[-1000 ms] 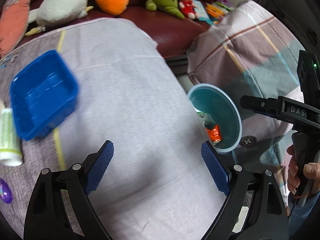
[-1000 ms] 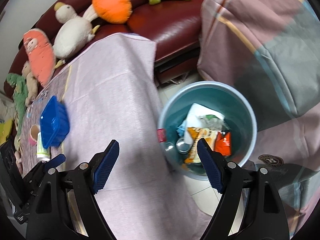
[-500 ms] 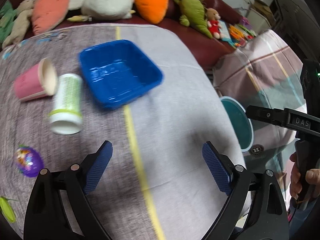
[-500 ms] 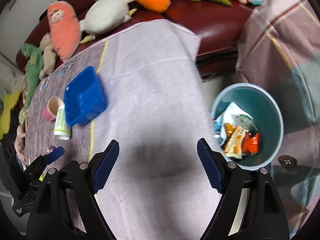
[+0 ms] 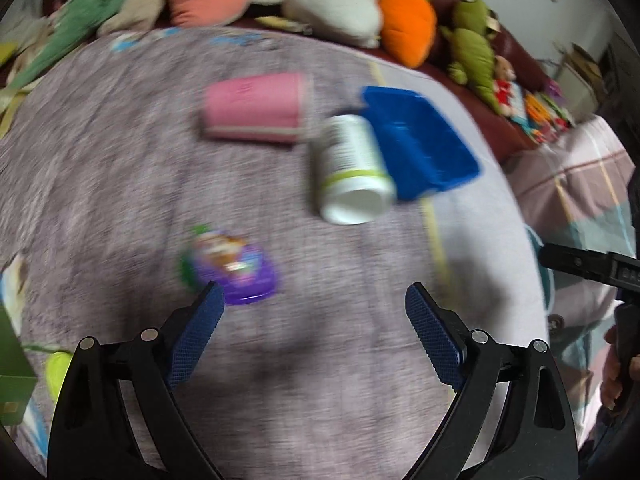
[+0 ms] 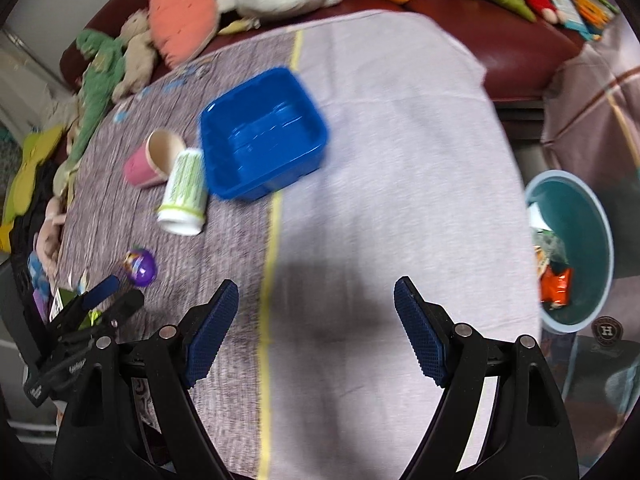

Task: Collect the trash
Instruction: 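Move both tools back over the table toward the egg toy and pill bottle, then grasp the purple Happy Egg with the left tool while the right tool grasps the white pill bottle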

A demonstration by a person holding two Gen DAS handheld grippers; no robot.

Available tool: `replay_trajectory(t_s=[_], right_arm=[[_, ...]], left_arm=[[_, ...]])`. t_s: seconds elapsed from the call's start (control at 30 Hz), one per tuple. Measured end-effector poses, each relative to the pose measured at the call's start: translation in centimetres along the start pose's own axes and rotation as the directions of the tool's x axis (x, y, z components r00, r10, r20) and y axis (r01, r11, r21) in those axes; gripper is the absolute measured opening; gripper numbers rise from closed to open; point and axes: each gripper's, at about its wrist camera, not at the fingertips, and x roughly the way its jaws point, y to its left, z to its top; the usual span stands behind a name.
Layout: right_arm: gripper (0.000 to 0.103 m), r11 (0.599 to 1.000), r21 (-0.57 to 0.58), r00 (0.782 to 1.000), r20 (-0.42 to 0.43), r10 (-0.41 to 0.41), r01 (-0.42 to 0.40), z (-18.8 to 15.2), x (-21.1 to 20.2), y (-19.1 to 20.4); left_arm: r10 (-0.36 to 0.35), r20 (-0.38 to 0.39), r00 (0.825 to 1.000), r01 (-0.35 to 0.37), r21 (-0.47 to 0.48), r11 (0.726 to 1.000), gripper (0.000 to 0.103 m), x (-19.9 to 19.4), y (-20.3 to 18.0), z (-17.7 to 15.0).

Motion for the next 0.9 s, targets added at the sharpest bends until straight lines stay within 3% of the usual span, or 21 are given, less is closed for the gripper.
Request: replay_trajectory(t_s=[0.23, 0.57, 0.6, 0.63, 0.67, 0.9], right_arm=[[0.076, 0.999, -0.022, 0.999, -0.043, 0.026, -0.027, -0.5, 2.2, 2.6], [0.077, 0.997, -0.044, 0.994, -0.093, 0.064, -0.068, 0.2, 4.0, 5.1], [0.077, 0.996, -0.048, 0.993, -0.096, 0.067, -0.072, 0.3, 4.1, 5.4], [0.077, 0.996, -0.053, 0.993, -0.099, 0.071, -0.076, 0.4, 4.1, 5.7], [0.077, 0.995, -0.055, 0.992, -0.101, 0.074, -0.079, 0.6, 4.2, 6.0], [0.076, 0.99, -0.069, 0.984, -0.14, 0.111, -0.122, 1.2, 5.4, 8.6]], left_arm=[[0.071, 0.004, 0.997, -0.071, -0.008, 0.997, 0.092, 0.5, 4.5, -0.3], [0.06, -0.01, 0.998, -0.059, 0.075, 0.995, 0.092, 2.7, 4.0, 0.4], [0.064, -0.006, 0.998, -0.063, 0.079, 0.995, 0.089, 2.9, 3.9, 0.4], [0.067, -0.003, 0.998, -0.066, 0.087, 0.994, 0.073, 3.1, 3.8, 0.3], [0.068, -0.008, 0.998, -0.067, 0.093, 0.993, 0.066, 3.4, 3.7, 0.3], [0.027, 0.039, 0.999, -0.03, 0.056, 0.998, 0.065, 2.4, 5.1, 0.5]])
